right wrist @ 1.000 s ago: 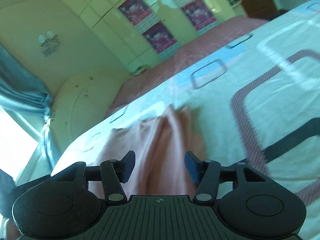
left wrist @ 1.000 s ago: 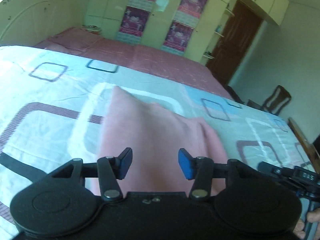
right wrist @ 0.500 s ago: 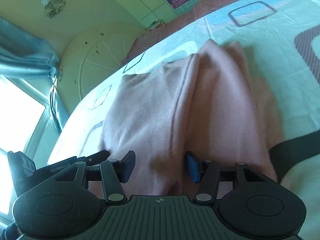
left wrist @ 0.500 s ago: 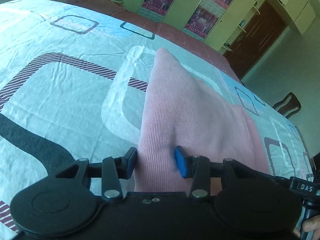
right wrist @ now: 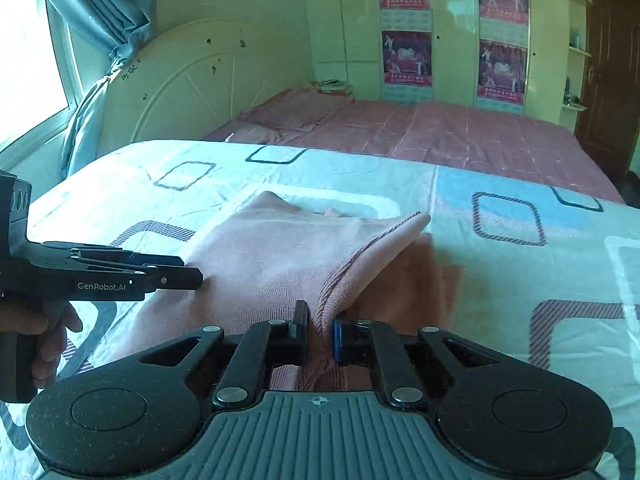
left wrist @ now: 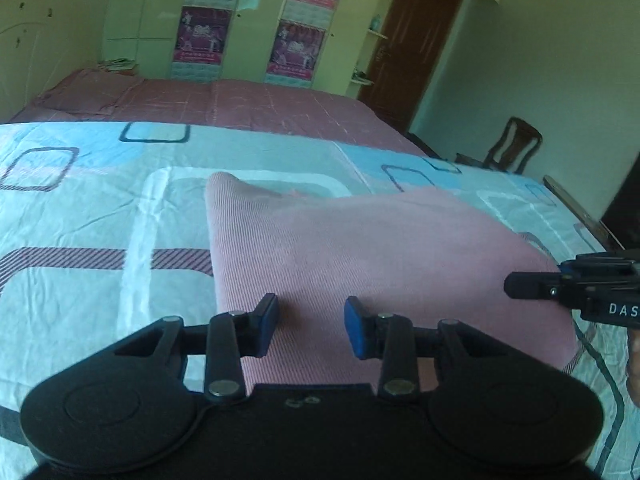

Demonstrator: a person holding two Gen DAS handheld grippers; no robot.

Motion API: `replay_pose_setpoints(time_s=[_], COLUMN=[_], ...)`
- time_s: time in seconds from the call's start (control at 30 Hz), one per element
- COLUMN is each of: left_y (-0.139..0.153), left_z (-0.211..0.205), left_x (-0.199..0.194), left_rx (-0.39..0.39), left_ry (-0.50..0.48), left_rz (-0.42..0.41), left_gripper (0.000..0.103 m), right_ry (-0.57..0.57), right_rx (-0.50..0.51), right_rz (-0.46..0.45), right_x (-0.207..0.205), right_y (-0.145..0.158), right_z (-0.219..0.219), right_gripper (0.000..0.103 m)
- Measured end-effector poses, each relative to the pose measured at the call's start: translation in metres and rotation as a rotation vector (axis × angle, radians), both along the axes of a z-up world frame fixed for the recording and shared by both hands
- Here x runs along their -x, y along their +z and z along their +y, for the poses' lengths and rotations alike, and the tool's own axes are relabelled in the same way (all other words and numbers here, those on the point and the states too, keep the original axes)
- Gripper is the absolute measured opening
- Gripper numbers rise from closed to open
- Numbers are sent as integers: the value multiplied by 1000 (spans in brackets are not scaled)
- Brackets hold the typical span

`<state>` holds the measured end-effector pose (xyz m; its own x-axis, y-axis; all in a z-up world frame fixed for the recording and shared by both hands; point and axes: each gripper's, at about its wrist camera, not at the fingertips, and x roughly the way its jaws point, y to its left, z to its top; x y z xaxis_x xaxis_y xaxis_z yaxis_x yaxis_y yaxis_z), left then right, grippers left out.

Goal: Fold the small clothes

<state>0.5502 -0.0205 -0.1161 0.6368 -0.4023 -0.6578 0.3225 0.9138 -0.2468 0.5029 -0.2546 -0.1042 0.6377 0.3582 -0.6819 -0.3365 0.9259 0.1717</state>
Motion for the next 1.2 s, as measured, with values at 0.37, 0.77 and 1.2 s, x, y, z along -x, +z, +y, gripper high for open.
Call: replay_pose_setpoints(time_s=[0.37,0.77,1.2], left_y=[-3,-2,-6], left_z=[-12,4,-8], left_x=[-2,10,9], left_rx=[-17,19,-2], left_ry=[-42,8,-46], left_rz=[44,22,58], left_gripper=[36,36,36], right_ry=[-87,-160,-171], right_rx=[-27,-233,-191], right_rz=[111,205,136], right_x=[3,-3,8], right_y=[-45,-61,-37], right_z=[-30,-54,-67], right_gripper=[9,25,8])
